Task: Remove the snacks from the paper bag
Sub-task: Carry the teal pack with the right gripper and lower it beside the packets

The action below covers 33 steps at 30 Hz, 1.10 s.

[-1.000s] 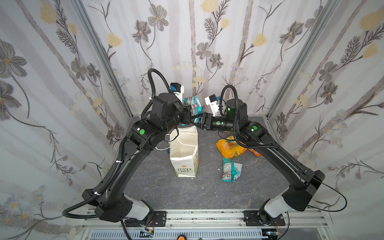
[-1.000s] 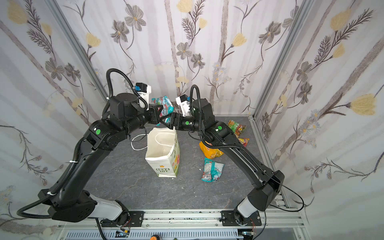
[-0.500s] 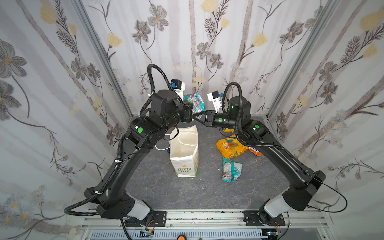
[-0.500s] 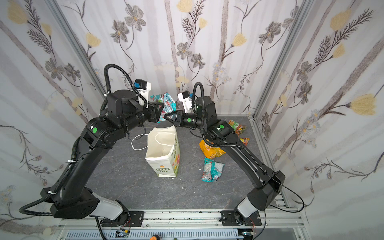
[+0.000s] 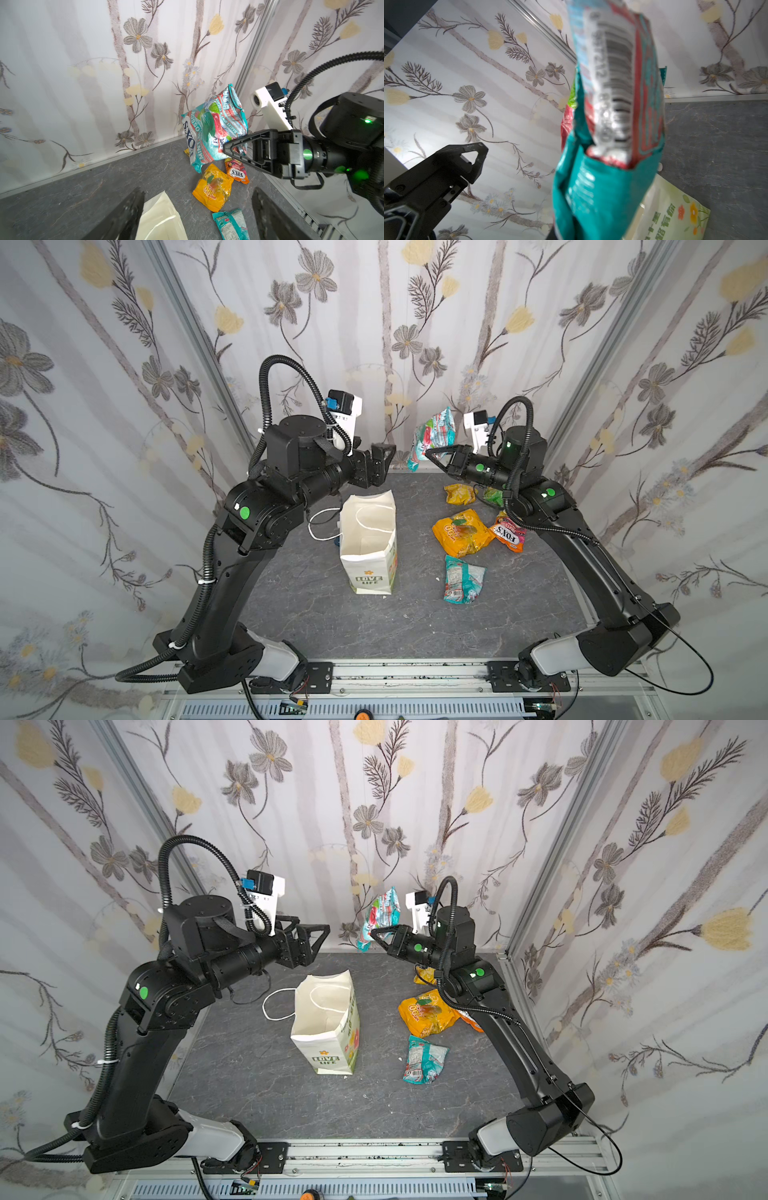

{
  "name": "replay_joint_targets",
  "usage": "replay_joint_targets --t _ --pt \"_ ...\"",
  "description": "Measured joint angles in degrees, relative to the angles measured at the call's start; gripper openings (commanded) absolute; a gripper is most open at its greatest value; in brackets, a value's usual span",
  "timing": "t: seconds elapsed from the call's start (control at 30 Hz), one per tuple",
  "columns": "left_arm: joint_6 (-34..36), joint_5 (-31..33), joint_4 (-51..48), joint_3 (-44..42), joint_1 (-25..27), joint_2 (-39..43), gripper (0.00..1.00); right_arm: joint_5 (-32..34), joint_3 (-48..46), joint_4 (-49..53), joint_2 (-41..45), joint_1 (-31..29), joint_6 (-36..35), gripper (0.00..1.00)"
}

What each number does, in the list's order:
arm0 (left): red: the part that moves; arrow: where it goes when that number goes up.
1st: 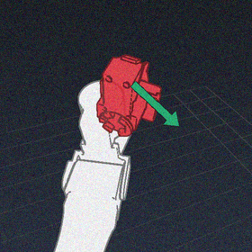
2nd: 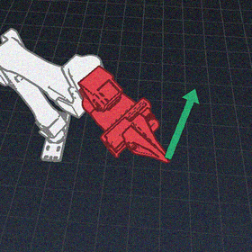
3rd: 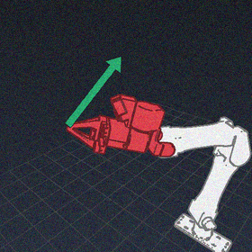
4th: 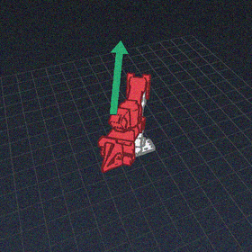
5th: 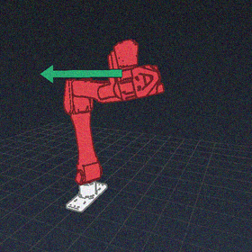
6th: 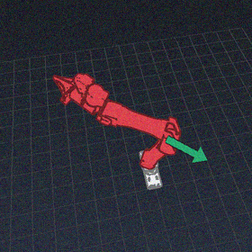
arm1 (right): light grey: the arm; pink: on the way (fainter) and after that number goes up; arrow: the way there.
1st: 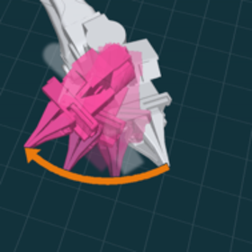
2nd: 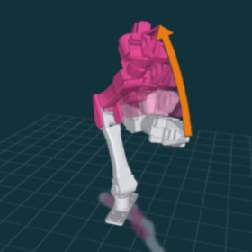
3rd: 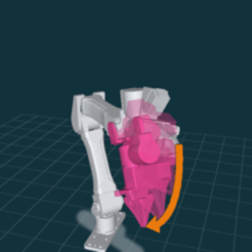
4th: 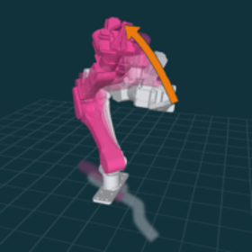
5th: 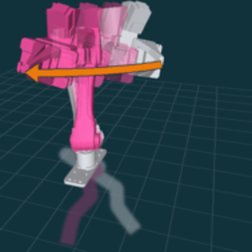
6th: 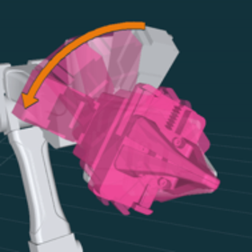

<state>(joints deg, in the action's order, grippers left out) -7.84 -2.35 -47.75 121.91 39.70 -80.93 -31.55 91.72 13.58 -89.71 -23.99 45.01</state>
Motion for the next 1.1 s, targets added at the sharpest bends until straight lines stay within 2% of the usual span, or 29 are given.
replay_joint_targets --t 0.2,0.47,0.67,0.8,1.1 --pt "0.13 -9.18 2.05 -6.99 0.00 1.79 0.99 -0.74 -15.61 -3.48 10.27 10.29 0.96 0.00" --pt "1.88 -19.21 2.99 -10.38 0.11 1.60 1.00 -1.51 -37.16 -6.16 23.98 26.88 2.32 0.00" --pt "3.98 -22.25 2.86 -11.02 0.48 0.74 1.00 -3.10 -53.29 -8.83 31.04 37.99 2.45 0.00" --pt "4.81 -22.38 2.91 -12.22 0.59 0.87 1.00 -5.81 -61.24 -9.11 31.26 41.20 2.49 0.00" --pt "5.35 -22.29 2.99 -13.90 0.59 1.31 1.00 -9.88 -68.61 -18.18 24.22 42.32 1.79 0.00"
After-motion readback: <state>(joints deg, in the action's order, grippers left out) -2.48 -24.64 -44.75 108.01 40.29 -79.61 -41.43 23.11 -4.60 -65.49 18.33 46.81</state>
